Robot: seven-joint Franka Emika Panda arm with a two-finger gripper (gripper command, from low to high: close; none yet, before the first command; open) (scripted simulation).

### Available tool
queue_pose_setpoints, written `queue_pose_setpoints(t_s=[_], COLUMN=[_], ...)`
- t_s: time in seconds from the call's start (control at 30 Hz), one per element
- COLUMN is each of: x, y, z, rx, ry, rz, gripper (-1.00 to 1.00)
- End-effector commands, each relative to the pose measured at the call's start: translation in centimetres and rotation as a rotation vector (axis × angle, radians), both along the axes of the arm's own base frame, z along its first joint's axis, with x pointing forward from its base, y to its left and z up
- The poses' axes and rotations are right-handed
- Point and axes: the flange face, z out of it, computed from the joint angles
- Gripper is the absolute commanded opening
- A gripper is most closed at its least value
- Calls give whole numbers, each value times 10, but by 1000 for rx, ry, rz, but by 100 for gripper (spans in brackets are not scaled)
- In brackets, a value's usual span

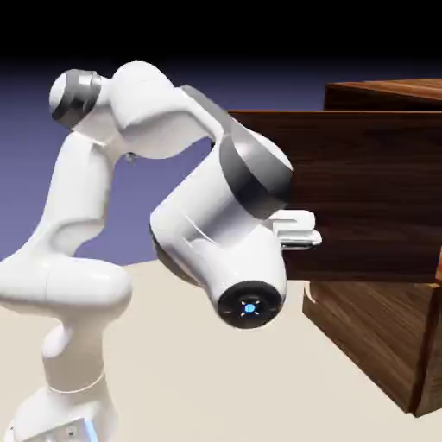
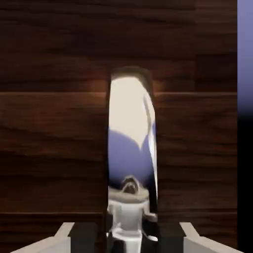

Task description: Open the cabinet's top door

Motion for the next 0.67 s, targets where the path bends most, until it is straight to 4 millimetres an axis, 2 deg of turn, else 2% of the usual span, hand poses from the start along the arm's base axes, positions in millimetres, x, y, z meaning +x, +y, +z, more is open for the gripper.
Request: queue_pose_setpoints(t_s=[0.0, 0.23, 0.63], x=[0, 4, 16], y=[-7, -48, -104], z=[0, 0, 0], rx=[0, 0, 0], ry=[0, 0, 0], rz=[19, 130, 280], gripper=[-100, -100, -100])
